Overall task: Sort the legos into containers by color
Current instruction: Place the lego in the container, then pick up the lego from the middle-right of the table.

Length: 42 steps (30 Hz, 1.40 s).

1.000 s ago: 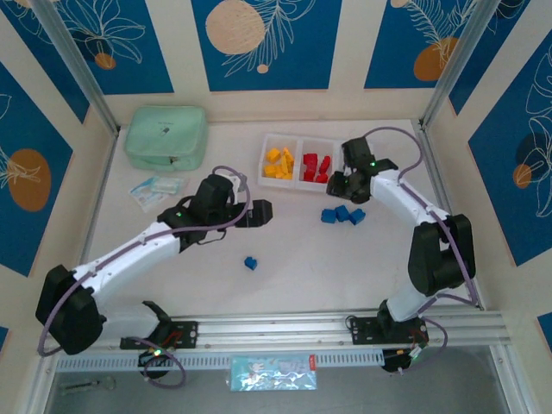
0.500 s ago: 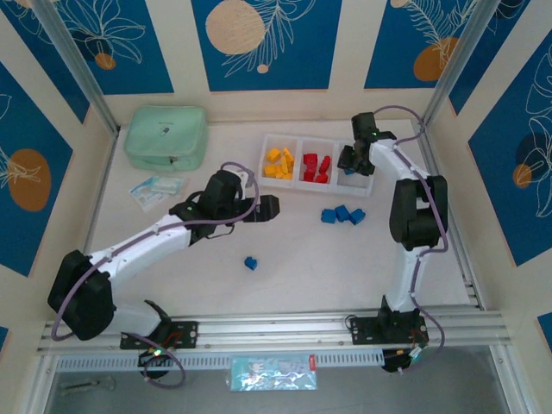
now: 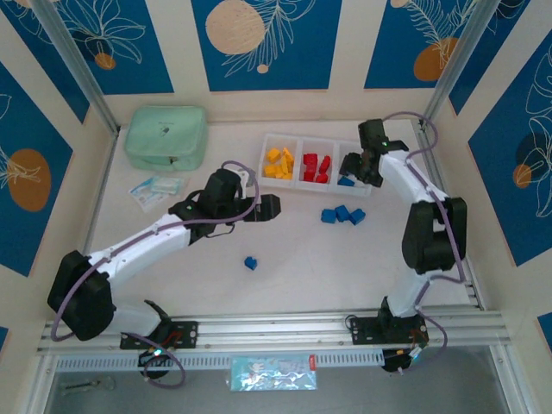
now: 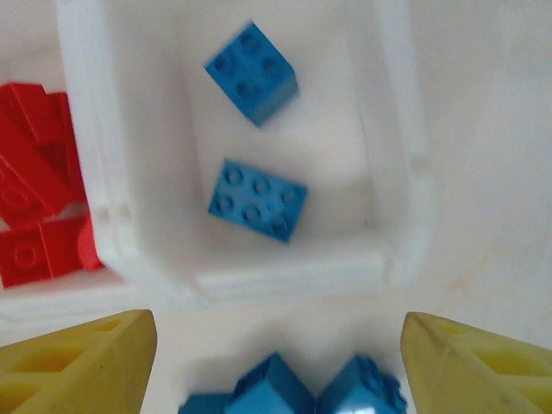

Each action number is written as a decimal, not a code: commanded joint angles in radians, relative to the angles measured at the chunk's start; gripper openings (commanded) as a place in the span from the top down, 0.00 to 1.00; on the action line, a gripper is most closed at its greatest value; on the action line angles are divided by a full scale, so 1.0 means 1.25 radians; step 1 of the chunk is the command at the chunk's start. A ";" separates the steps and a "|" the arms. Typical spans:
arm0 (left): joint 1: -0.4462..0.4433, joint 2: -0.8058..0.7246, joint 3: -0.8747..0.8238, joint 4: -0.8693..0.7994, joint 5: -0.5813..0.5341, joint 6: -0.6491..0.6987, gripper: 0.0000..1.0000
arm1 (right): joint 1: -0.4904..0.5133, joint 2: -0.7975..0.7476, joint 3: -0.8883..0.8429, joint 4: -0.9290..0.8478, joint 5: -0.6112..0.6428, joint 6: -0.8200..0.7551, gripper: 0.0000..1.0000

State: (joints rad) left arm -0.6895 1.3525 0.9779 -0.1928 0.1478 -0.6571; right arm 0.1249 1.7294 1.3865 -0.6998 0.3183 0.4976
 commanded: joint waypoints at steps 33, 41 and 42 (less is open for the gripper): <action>-0.013 -0.040 -0.056 -0.012 0.050 -0.023 0.00 | -0.033 -0.049 -0.280 0.112 -0.058 0.172 0.67; -0.014 -0.025 -0.023 -0.013 0.047 -0.013 0.00 | -0.036 -0.131 -0.225 0.058 -0.032 0.131 0.69; -0.013 -0.020 -0.014 -0.011 0.047 -0.011 0.00 | -0.038 -0.136 -0.211 0.058 -0.031 0.124 0.69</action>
State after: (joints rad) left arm -0.6971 1.3136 0.9058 -0.2024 0.1955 -0.6796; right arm 0.0864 1.6020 1.0660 -0.5922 0.2665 0.6872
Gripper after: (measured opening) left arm 0.999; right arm 0.314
